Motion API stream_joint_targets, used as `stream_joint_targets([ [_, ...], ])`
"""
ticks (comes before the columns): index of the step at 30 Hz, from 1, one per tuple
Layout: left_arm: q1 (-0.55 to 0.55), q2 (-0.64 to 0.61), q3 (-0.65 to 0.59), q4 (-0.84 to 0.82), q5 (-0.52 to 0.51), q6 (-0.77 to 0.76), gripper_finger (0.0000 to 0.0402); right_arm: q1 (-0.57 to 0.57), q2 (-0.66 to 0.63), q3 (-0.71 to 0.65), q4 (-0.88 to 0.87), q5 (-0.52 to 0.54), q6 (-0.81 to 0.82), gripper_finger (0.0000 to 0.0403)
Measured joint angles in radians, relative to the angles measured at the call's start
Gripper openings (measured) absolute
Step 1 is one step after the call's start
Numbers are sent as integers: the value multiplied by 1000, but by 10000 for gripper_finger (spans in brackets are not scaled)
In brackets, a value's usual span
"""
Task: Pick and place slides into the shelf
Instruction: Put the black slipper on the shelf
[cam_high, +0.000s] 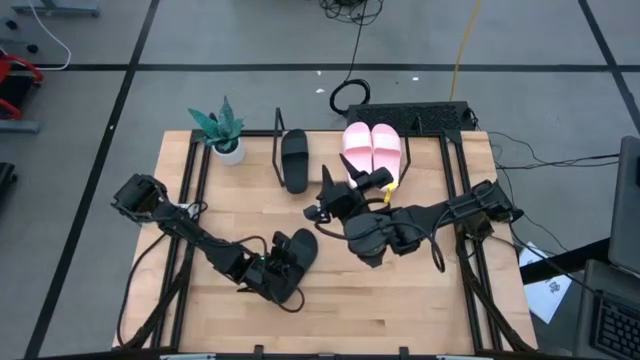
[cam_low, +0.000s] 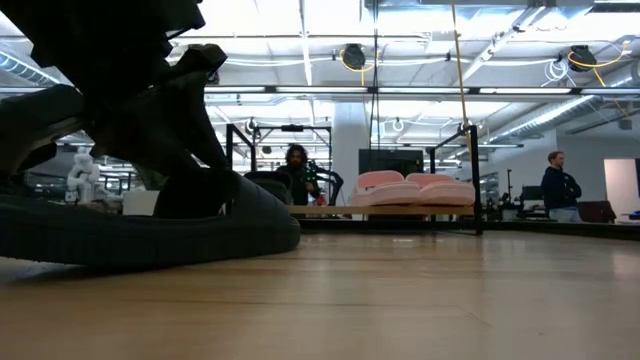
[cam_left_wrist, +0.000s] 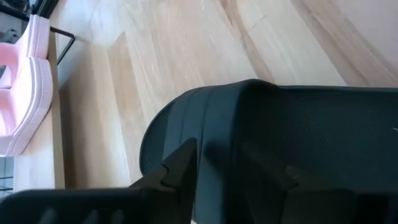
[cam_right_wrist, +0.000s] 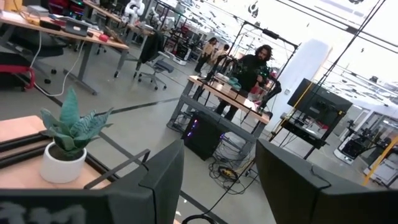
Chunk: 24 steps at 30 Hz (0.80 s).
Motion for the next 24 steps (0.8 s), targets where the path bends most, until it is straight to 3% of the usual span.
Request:
stream_joint_targets([
  [10,56,63,0,35,-4,-23,124,1,0,-2,6,0,0,189],
  [14,49,114,3,46,-66,-24,119,1,0,-2,6,0,-6,189],
  [16,36,118,3,40,-104,-21,100,2,0,-2,5,0,-15,189],
  [20,15,72,11,-8,-108,32,19,1,0,-2,5,0,-51,189],
  [24,6,-24,48,-65,-109,37,6,-13,-7,-2,4,0,-100,189],
])
